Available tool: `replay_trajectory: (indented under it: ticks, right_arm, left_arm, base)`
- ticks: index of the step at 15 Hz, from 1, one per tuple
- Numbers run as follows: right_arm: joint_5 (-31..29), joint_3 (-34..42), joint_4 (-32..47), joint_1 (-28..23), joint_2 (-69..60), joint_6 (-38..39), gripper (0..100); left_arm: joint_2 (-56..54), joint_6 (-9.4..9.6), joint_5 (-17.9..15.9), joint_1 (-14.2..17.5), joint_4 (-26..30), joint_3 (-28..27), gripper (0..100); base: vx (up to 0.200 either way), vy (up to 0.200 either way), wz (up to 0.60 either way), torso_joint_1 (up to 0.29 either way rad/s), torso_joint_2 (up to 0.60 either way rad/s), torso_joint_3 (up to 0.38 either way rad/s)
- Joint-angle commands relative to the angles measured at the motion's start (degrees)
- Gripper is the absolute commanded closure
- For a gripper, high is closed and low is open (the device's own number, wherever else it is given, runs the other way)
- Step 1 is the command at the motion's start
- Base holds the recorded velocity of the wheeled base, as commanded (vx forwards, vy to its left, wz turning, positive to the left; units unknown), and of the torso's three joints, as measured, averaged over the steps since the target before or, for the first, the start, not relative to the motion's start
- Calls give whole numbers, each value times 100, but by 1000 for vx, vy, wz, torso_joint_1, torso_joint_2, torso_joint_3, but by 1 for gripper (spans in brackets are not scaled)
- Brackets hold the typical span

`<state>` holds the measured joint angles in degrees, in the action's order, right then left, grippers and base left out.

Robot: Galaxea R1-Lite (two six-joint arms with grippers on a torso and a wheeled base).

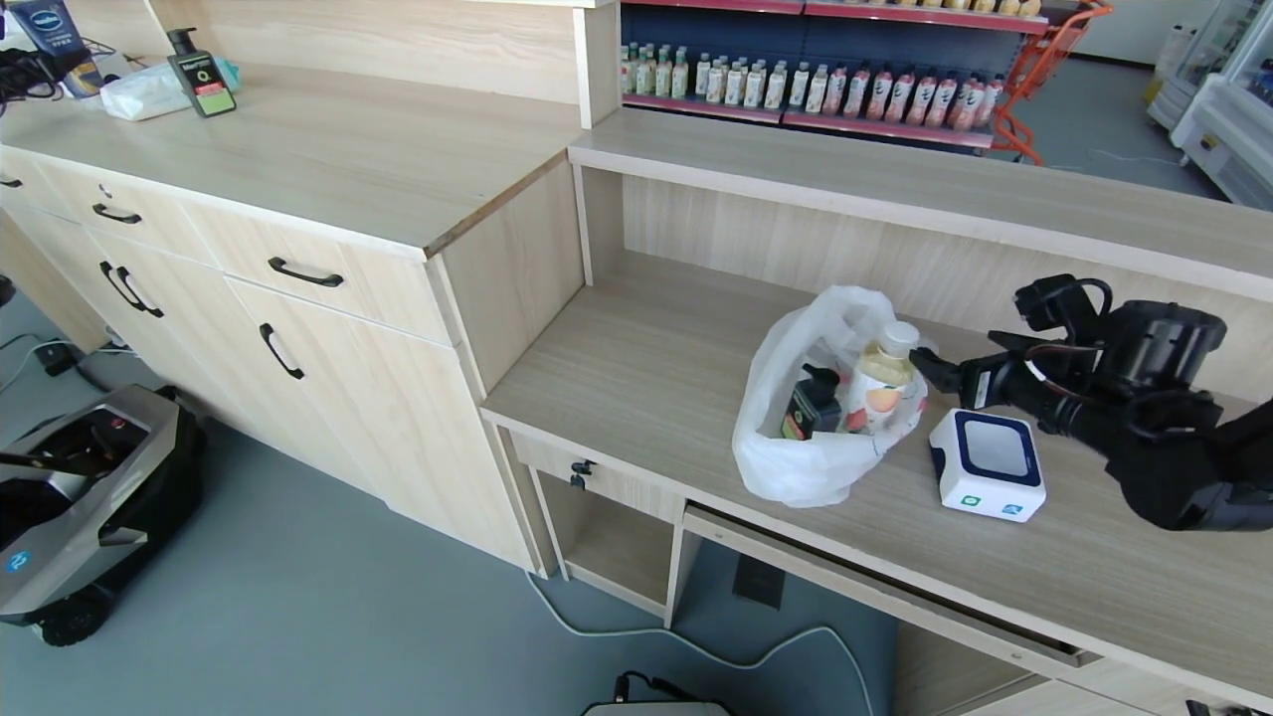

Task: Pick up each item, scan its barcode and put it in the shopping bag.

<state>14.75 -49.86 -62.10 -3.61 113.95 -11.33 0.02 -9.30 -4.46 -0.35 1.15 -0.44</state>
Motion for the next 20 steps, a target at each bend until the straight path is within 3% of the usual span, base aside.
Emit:
replay_trajectory:
  ticks: [1,4,10,12,15,17,20]
  right_arm:
    - [2,838,550,-421,-1727,-212,0]
    - [-16,1048,1684,-650,-2975,-291,0]
    - [-42,1338,4083,-1362,-5040,34,0]
    - [-60,1637,4118,-1669,-5313,34,0]
    - [-86,2340,4013,-1731,-5752,34,0]
    - [-165,3246,3793,-1678,-6552,254,0]
    - [-904,3958,3819,-1248,-7466,341,0]
  left_arm:
    - [-2,-1,-2,0,0,0,0]
    - [-2,-1,-2,0,0,0,0]
    - [-2,-1,7,0,0,0,0]
    - [-2,-1,-2,0,0,0,0]
    - [-2,-1,-2,0,0,0,0]
    - [-2,-1,-2,0,0,0,0]
    - [-2,-1,-2,0,0,0,0]
  base:
    - [0,0,0,0,0,0]
    - [0,0,0,0,0,0]
    - [0,0,-600,3,1,4]
    - [0,0,-600,-7,-2,9]
    - [0,0,0,56,-97,-41]
    - [0,0,0,38,-65,-28]
    - [0,0,0,0,0,0]
